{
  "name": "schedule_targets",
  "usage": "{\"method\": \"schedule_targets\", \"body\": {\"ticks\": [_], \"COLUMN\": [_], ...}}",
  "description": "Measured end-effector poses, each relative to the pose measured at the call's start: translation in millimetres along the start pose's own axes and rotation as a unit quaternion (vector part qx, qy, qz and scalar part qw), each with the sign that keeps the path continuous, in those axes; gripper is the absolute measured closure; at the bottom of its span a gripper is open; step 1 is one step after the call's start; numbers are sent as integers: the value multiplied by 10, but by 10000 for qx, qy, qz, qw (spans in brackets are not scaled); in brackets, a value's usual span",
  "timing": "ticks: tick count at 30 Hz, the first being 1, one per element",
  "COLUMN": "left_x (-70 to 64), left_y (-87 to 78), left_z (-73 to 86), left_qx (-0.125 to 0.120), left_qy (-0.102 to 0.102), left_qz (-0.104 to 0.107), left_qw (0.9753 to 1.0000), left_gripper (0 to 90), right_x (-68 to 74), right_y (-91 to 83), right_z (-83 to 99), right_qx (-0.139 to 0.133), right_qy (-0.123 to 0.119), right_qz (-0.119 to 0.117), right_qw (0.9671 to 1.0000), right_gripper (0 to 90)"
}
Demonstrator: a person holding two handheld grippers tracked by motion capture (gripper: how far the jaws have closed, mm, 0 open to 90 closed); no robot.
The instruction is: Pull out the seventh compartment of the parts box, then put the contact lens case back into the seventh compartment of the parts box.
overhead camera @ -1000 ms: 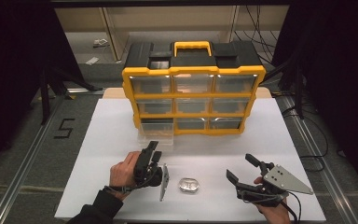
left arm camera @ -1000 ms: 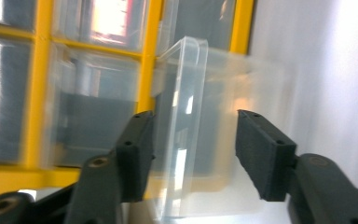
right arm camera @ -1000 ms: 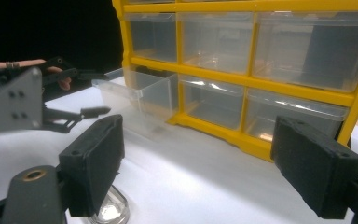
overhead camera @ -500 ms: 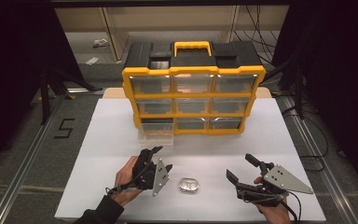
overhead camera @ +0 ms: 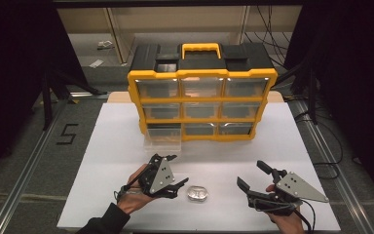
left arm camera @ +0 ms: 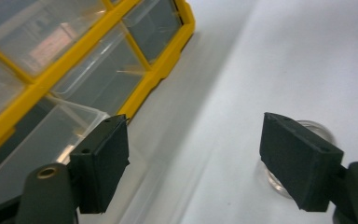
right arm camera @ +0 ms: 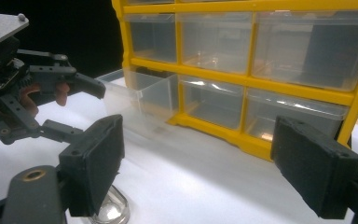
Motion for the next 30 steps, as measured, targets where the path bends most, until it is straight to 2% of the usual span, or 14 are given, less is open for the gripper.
{"method": "schedule_targets", "body": {"ticks": [5, 12, 16, 20, 23, 25, 30], "left_x": [-65, -117, -143, -167, -175, -189, -205], "left_y": [-3, 28, 39, 63, 84, 103, 154], "left_z": [-33, -86, -107, -116, -112, -117, -120], "left_qx": [49, 135, 213, 378, 471, 553, 732], "left_qy": [-68, 8, -106, -300, -391, -496, -448], "left_qz": [507, 647, 856, 1173, 1327, 1490, 1559], "left_qw": [9987, 9978, 9960, 9919, 9893, 9861, 9840], "left_gripper": [225, 232, 227, 225, 224, 223, 220], "right_x": [-4, -5, 1, -5, -9, -6, 0], "right_y": [-1, -1, 5, 2, 1, 2, -5], "right_z": [-8, -4, -2, -1, -2, 1, -2], "right_qx": [-34, -24, -8, -3, -29, -8, -22], "right_qy": [12, 2, -9, -19, 2, -3, -28], "right_qz": [0, 13, 9, 17, 27, 19, 28], "right_qw": [10000, 10000, 10000, 10000, 10000, 10000, 10000], "right_gripper": [184, 184, 184, 184, 184, 184, 184]}}
Point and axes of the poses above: each handheld gripper's, and its own axes: y roughly forward along the jaws, z roughly out of its underside, x roughly to its left, the point moved 6 cm from there along y, roughly forward along the jaws, and after that the axes turned 9 degrees about -y, right-handed, at the moved point
